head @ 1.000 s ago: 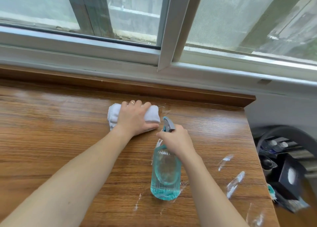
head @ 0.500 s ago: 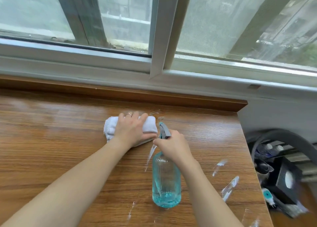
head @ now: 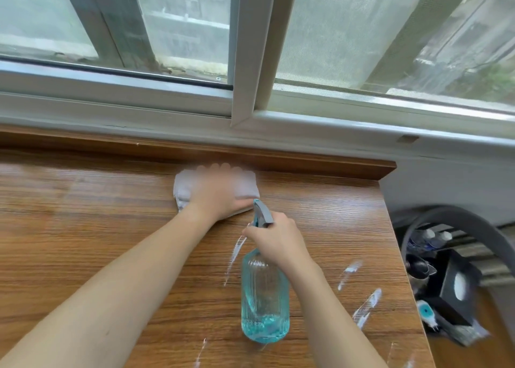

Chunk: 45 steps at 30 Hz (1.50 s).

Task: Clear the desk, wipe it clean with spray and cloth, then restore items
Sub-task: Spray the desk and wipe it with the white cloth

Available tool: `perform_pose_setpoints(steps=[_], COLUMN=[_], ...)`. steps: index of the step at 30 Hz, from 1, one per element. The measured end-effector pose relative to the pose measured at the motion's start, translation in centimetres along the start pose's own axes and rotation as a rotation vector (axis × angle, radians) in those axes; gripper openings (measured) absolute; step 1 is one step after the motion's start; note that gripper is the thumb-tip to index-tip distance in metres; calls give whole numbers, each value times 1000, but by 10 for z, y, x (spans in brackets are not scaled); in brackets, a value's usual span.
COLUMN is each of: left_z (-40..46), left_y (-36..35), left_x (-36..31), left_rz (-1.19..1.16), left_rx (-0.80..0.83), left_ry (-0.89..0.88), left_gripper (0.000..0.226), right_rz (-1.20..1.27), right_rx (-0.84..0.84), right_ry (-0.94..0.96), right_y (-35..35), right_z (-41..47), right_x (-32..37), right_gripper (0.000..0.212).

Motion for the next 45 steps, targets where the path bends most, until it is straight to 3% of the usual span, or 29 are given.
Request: perform_pose_setpoints(steps=[6, 26, 39, 45], left_z=[-52, 18, -108, -94], left_y=[9, -8, 29, 26], left_x=[-4, -5, 27, 25], left_rz=[-45, 4, -54, -38], left_rx=[-107, 31, -80, -60], left_ry=[-30, 5, -36, -44], left_gripper=[76, 89, 74, 78], right_rz=[-14, -74, -40, -30], right_rx=[-16, -10, -7, -15], right_ry=[-49, 4, -39, -57], right_y=[13, 12, -10, -18], right_z=[10, 2, -23, -25], right_x=[1, -2, 12, 6], right_gripper=[18, 23, 26, 28])
Point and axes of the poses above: each hand's wrist, its own z-axis towards the middle knuckle, its own y-axis out of the back of the hand, x = y × z, the point moved 2 cm from there along z, towards the middle knuckle, and after that the axes turned 7 degrees about -x, right-handed, at the moved point
